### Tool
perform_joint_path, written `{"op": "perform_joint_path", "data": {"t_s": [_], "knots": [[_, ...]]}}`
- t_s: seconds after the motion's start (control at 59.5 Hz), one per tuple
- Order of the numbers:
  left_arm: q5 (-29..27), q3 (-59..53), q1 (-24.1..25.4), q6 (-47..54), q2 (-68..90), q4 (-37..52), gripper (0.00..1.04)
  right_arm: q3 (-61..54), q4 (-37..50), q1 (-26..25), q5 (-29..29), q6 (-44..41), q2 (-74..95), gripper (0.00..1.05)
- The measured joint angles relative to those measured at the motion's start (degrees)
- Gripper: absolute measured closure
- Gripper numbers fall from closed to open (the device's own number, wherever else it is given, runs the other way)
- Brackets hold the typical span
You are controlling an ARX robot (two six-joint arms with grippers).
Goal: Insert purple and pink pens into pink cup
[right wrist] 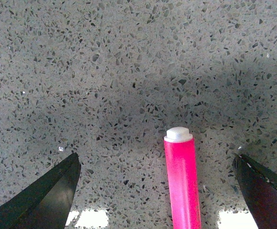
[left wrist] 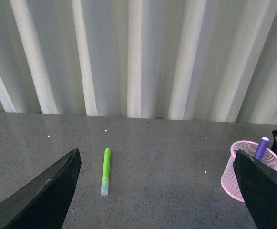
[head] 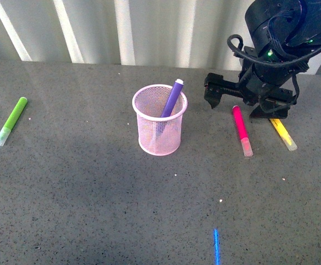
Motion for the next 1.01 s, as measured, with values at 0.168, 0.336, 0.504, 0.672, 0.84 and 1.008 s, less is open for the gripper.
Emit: {"op": "perform_joint_path", "data": {"t_s": [0.168, 0.336, 0.504, 0.672, 0.84, 1.008], "knots": [[0.00, 0.00, 0.00, 0.00, 0.00, 0.00, 0.07, 0.70, -0.90, 0.00, -0.17, -0.44, 0.55, 0.07], [0.00, 0.00, 0.00, 0.00, 0.00, 0.00, 0.07, 0.81, -1.57, -0.04, 0.07, -1.70, 0.76, 0.12], [0.00, 0.00, 0.00, 0.00, 0.00, 0.00, 0.07, 0.70, -2.08, -0.37, 0.90, -3.32, 0.96, 0.38], [0.00, 0.00, 0.00, 0.00, 0.00, 0.00, 0.07, 0.13, -2.01, -0.74, 1.40, -4.22, 0.96, 0.61], [0.00, 0.00, 0.00, 0.00, 0.00, 0.00, 0.07, -0.24, -1.16, -1.07, 0.87, -4.31, 0.96, 0.85], [0.00, 0.00, 0.00, 0.00, 0.00, 0.00, 0.07, -1.97, 4.66, -0.96, -5.16, -3.21, 0.26, 0.93]]}}
